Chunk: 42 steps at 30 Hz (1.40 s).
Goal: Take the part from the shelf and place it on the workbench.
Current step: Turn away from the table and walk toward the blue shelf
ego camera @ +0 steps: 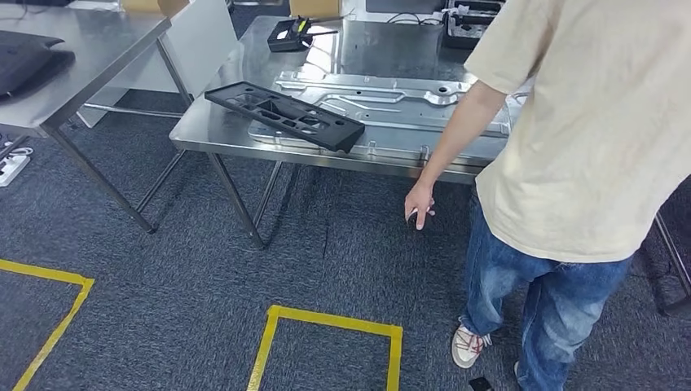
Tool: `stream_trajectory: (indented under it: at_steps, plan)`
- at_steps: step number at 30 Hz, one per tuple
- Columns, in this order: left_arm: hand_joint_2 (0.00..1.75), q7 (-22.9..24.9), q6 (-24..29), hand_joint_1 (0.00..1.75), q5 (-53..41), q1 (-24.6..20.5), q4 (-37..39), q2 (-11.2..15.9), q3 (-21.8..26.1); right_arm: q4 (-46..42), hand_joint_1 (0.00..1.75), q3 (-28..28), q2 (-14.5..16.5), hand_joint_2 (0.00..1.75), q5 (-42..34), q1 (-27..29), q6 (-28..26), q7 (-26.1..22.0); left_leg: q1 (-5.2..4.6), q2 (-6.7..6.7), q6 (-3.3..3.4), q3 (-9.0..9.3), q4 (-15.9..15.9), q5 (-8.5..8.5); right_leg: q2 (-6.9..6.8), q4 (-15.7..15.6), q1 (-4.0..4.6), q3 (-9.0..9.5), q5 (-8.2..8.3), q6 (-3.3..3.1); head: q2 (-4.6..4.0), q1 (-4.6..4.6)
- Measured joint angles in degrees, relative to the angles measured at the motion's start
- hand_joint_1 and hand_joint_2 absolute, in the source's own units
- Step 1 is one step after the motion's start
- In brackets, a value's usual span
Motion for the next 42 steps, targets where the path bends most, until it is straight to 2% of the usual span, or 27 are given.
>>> stream_trajectory:
  at_steps: [2, 4, 5, 7, 8, 9, 11, 13, 15, 16, 19, 20, 21, 22, 24, 25, 27, 28, 30, 32, 34, 35, 36, 38, 39, 40, 42]
  plan:
    - [0.0, 0.01, 0.01, 0.0, -0.18, 0.06, -0.42, -0.1, -0.38, 0.01, 0.0, -0.06, -0.02, 0.0, -0.23, 0.02, 0.0, 0.08, 0.28, -0.15, -0.71, -1.37, 3.78, -4.4, -0.2, -0.05, -0.17, -1.31, 1.31, -0.76, 0.0, -0.11]
    - [0.0, 0.01, 0.02, 0.0, -0.26, 0.08, -0.73, -0.18, -0.75, 0.02, 0.0, -0.11, -0.07, 0.0, -0.47, 0.05, 0.0, 0.1, 0.51, -0.18, -1.33, -3.19, 11.36, -10.14, -0.3, -0.01, -0.16, -2.94, 2.62, -1.05, 0.0, -0.2]
    - [0.0, 0.01, 0.04, 0.0, -0.31, 0.1, -0.81, -0.24, -0.94, 0.02, 0.0, -0.14, -0.07, 0.0, -0.6, 0.06, 0.0, 0.09, 0.61, -0.18, -1.49, -3.69, 14.82, -11.57, -0.32, 0.01, -0.16, -3.8, 3.25, -1.03, 0.0, -0.21]
    - [0.0, 0.01, 0.1, 0.0, -0.51, 0.11, -0.95, -0.4, -1.33, 0.02, 0.0, -0.27, -0.08, 0.0, -0.81, 0.08, 0.0, 0.09, 0.72, -0.18, -1.52, -2.4, 16.96, -10.31, -0.32, 0.04, -0.17, -5.52, 4.55, -0.91, 0.0, -0.21]
    - [0.0, 0.0, 0.14, 0.0, -0.64, 0.09, -1.12, -0.44, -1.52, 0.02, 0.0, -0.38, -0.08, 0.0, -0.9, 0.1, 0.0, 0.08, 0.74, -0.19, -1.36, -0.18, 14.72, -8.51, -0.29, 0.05, -0.17, -6.31, 5.19, -0.78, 0.0, -0.21]
    - [0.0, -0.01, 0.17, 0.0, -0.78, 0.06, -1.38, -0.47, -1.67, 0.02, 0.0, -0.49, -0.08, 0.0, -0.96, 0.09, 0.0, 0.07, 0.72, -0.21, -1.1, 2.98, 10.69, -7.12, -0.26, 0.05, -0.17, -6.97, 5.81, -0.62, 0.0, -0.21]
    - [0.0, -0.02, 0.22, 0.0, -0.97, -0.08, -2.02, -0.46, -1.82, 0.0, 0.0, -0.63, -0.04, 0.0, -1.0, 0.09, 0.0, 0.04, 0.35, -0.26, -0.34, 9.54, 0.86, -7.18, -0.19, 0.06, -0.1, -7.77, 6.87, -0.1, 0.0, -0.19]
    - [0.0, -0.04, 0.27, 0.0, -1.05, -0.15, -2.43, -0.47, -1.9, 0.01, 0.0, -0.71, -0.02, 0.0, -1.01, 0.15, 0.0, 0.03, -0.2, -0.27, 0.29, 12.12, -3.95, -8.22, -0.2, -0.16, -0.16, -8.09, 7.93, 0.64, 0.0, -0.14]
    - [0.0, -0.04, 0.28, 0.0, -1.18, -0.15, -2.76, -0.55, -2.13, 0.02, 0.0, -0.8, -0.04, 0.0, -1.04, 0.27, 0.0, 0.08, -0.2, -0.21, 0.88, 11.25, -4.49, -7.2, -0.17, -0.16, -0.19, -8.65, 8.22, 1.37, 0.0, -0.09]
    - [0.0, -0.03, 0.27, 0.0, -1.41, -0.18, -2.99, -0.6, -2.26, 0.02, 0.0, -0.83, -0.02, 0.0, -1.05, 0.31, 0.01, 0.11, -0.11, -0.16, 1.32, 10.64, -4.65, -6.5, -0.13, 0.77, -0.16, -9.24, 6.89, 1.63, 0.0, -0.01]
    - [0.0, -0.02, 0.25, 0.0, -2.27, -0.25, -3.55, -0.88, -2.65, 0.02, 0.0, -0.86, 0.05, 0.0, -1.07, 0.39, 0.03, 0.24, -0.2, -0.12, 2.35, 8.41, -4.73, -4.45, -0.1, 10.38, -0.14, -12.14, -2.0, 1.9, 0.0, 0.33]
    - [0.0, -0.02, 0.25, 0.0, -2.44, -0.24, -3.65, -1.01, -2.78, 0.02, 0.0, -0.86, 0.08, 0.0, -1.07, 0.42, 0.03, 0.26, -0.32, -0.12, 2.43, 7.6, -4.64, -3.81, -0.1, 14.38, -0.14, -12.83, -3.79, 1.94, 0.0, 0.37]
    - [0.0, -0.02, 0.25, 0.0, -2.53, -0.24, -3.72, -1.13, -2.93, 0.02, 0.0, -0.86, 0.13, 0.0, -1.07, 0.43, 0.03, 0.27, -0.41, -0.12, 2.39, 6.75, -4.47, -3.23, -0.1, 17.2, -0.14, -12.93, -3.93, 1.98, 0.0, 0.38]
    - [0.0, -0.02, 0.25, 0.0, -2.62, -0.24, -3.75, -1.25, -3.08, 0.02, 0.0, -0.86, 0.16, 0.0, -1.07, 0.41, 0.03, 0.27, -0.48, -0.12, 2.31, 5.9, -4.21, -2.73, -0.1, 18.16, -0.15, -12.19, -2.66, 1.98, 0.0, 0.39]
    - [0.0, -0.01, 0.25, 0.0, -2.72, -0.25, -3.78, -1.38, -3.39, 0.02, 0.0, -0.86, 0.21, 0.0, -1.07, 0.37, 0.03, 0.26, -0.5, -0.1, 2.04, 4.31, -3.38, -2.0, -0.11, 13.67, -0.16, -7.72, 0.96, 1.87, 0.0, 0.39]
    - [0.0, 0.01, 0.25, 0.0, -2.76, -0.26, -3.88, -1.41, -3.5, 0.02, 0.0, -0.86, 0.22, 0.0, -1.07, 0.32, 0.02, 0.25, -0.57, -0.09, 1.87, 3.59, -2.8, -1.77, -0.11, 9.13, -0.1, -4.44, 1.51, 1.77, 0.0, 0.4]
    - [0.0, 0.02, 0.25, 0.0, -2.84, -0.35, -4.12, -1.43, -3.64, 0.02, 0.0, -0.89, 0.27, 0.0, -1.06, 0.25, 0.02, 0.2, -0.67, -0.01, 1.38, 2.54, -1.79, -1.24, -0.09, 1.25, 0.08, 0.55, 0.31, 1.38, 0.0, 0.37]
    - [0.0, 0.02, 0.25, 0.0, -2.86, -0.44, -4.23, -1.44, -3.66, 0.02, 0.0, -0.91, 0.32, 0.0, -1.06, 0.19, 0.02, 0.16, -0.73, 0.04, 1.11, 2.15, -1.52, -0.85, -0.06, -0.71, 0.22, 1.51, -0.44, 1.12, 0.0, 0.34]
    - [0.0, 0.02, 0.24, 0.0, -2.87, -0.6, -4.31, -1.45, -3.77, 0.02, 0.0, -0.92, 0.57, 0.0, -1.06, 0.21, 0.02, 0.12, -0.62, 0.02, 0.5, 1.49, -1.21, -0.34, -0.1, -1.31, 0.13, 1.0, -0.22, 0.31, 0.0, 0.36]
    - [0.0, 0.02, 0.24, 0.0, -2.87, -0.63, -4.35, -1.49, -3.89, 0.02, 0.0, -0.94, 0.81, 0.0, -1.07, 0.27, 0.02, 0.13, -0.38, -0.11, -0.25, 0.29, 1.4, -3.41, -0.36, -1.33, -0.11, -0.1, 0.84, -0.61, 0.0, 0.22]
    - [0.0, 0.03, 0.25, 0.0, -2.85, -0.66, -4.42, -1.59, -4.03, 0.02, 0.0, -0.97, 0.91, 0.0, -1.08, 0.29, 0.01, 0.15, 0.01, -0.18, -1.07, -1.45, 8.06, -9.49, -0.6, -1.3, -0.16, -1.48, 2.01, -1.07, 0.0, 0.04]
    - [0.0, 0.05, 0.25, 0.0, -2.84, -0.67, -4.46, -1.67, -4.14, 0.02, 0.0, -0.99, 0.92, 0.0, -1.09, 0.31, 0.0, 0.16, 0.22, -0.18, -1.38, -2.08, 11.79, -11.67, -0.65, -1.25, -0.15, -2.27, 2.62, -1.13, 0.0, 0.02]
    - [0.0, 0.08, 0.24, 0.0, -2.82, -0.66, -4.49, -1.78, -4.28, 0.02, 0.0, -1.02, 0.92, 0.0, -1.12, 0.32, 0.0, 0.15, 0.4, -0.18, -1.62, -2.27, 14.55, -12.51, -0.66, -1.19, -0.14, -3.06, 3.2, -1.12, 0.0, 0.01]
    - [0.0, 0.13, 0.24, 0.0, -2.81, -0.68, -4.49, -2.0, -4.62, 0.02, 0.0, -1.07, 0.97, 0.0, -1.16, 0.3, 0.0, 0.12, 0.61, -0.19, -1.77, -0.44, 15.11, -10.32, -0.66, -1.05, -0.16, -4.75, 4.37, -1.0, 0.0, 0.01]
    - [0.0, 0.13, 0.24, 0.0, -2.81, -0.7, -4.51, -2.07, -4.77, 0.02, 0.0, -1.09, 1.02, 0.0, -1.17, 0.3, 0.0, 0.12, 0.65, -0.19, -1.67, 1.61, 12.76, -8.5, -0.62, -1.01, -0.16, -5.51, 4.94, -0.88, 0.0, 0.01]
    - [0.0, 0.13, 0.25, 0.0, -2.81, -0.75, -4.55, -2.1, -4.88, 0.02, 0.0, -1.09, 1.08, 0.0, -1.17, 0.29, 0.0, 0.11, 0.65, -0.22, -1.47, 4.4, 8.99, -7.0, -0.57, -0.99, -0.16, -6.15, 5.5, -0.73, 0.0, 0.01]
    - [0.0, 0.08, 0.24, 0.0, -2.74, -0.97, -4.73, -2.08, -4.95, 0.0, 0.0, -1.1, 1.19, 0.0, -1.2, 0.28, 0.0, 0.1, 0.35, -0.32, -0.81, 10.21, 0.05, -7.01, -0.5, -1.0, -0.1, -6.91, 6.51, -0.21, 0.0, 0.0]
